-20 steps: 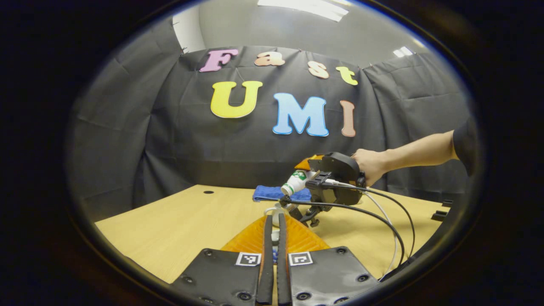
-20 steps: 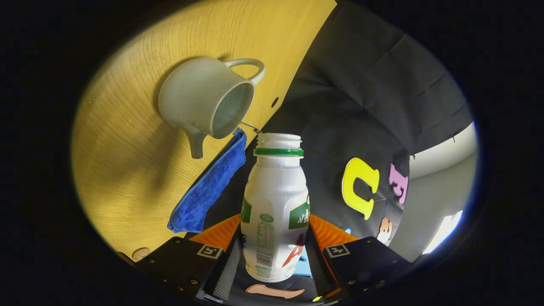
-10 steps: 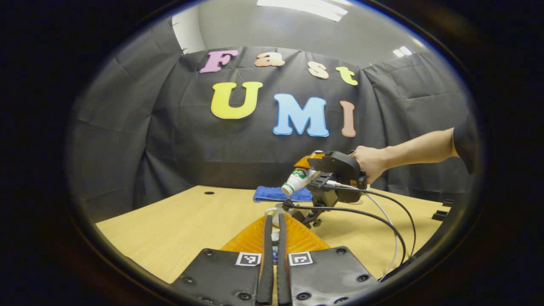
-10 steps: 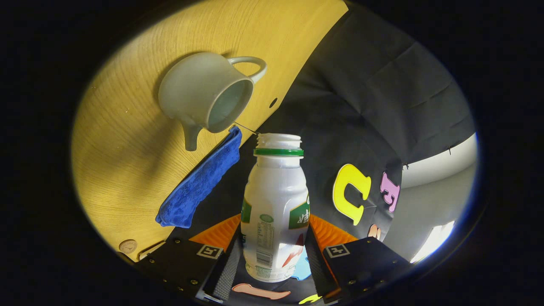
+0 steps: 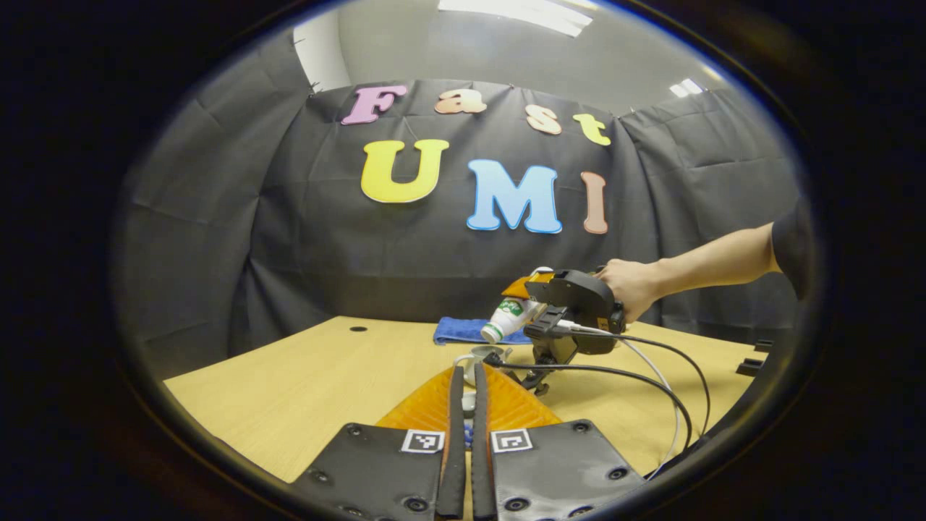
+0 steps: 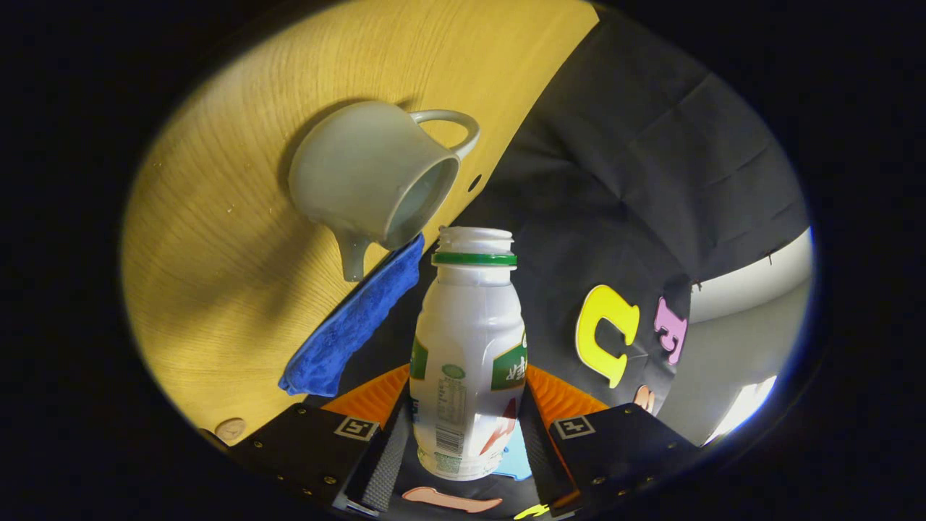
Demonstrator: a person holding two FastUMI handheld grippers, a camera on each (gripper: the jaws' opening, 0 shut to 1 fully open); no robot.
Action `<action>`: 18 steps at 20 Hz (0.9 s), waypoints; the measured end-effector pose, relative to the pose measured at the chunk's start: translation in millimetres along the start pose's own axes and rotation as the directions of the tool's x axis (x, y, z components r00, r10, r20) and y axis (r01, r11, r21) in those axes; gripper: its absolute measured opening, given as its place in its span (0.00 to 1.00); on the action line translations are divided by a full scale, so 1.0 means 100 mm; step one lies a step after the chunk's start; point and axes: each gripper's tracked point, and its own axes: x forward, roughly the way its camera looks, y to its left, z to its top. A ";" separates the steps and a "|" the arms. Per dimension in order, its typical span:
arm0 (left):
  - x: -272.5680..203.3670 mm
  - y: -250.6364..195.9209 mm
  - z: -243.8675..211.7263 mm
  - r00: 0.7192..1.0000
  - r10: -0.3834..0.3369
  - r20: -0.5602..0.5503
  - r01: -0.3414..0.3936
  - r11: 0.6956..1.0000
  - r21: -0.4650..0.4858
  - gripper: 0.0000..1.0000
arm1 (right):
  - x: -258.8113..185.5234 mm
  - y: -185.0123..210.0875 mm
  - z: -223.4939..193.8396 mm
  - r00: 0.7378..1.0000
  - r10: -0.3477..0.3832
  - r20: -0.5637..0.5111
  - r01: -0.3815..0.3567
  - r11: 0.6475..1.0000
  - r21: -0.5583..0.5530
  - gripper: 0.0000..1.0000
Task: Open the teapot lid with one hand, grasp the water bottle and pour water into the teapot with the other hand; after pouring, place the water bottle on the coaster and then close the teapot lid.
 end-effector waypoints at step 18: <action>1.21 -0.01 0.29 0.998 -0.057 0.018 0.059 0.996 -0.070 0.14 | -0.63 0.12 -0.29 0.987 0.124 0.099 -0.097 -0.024 0.995 0.73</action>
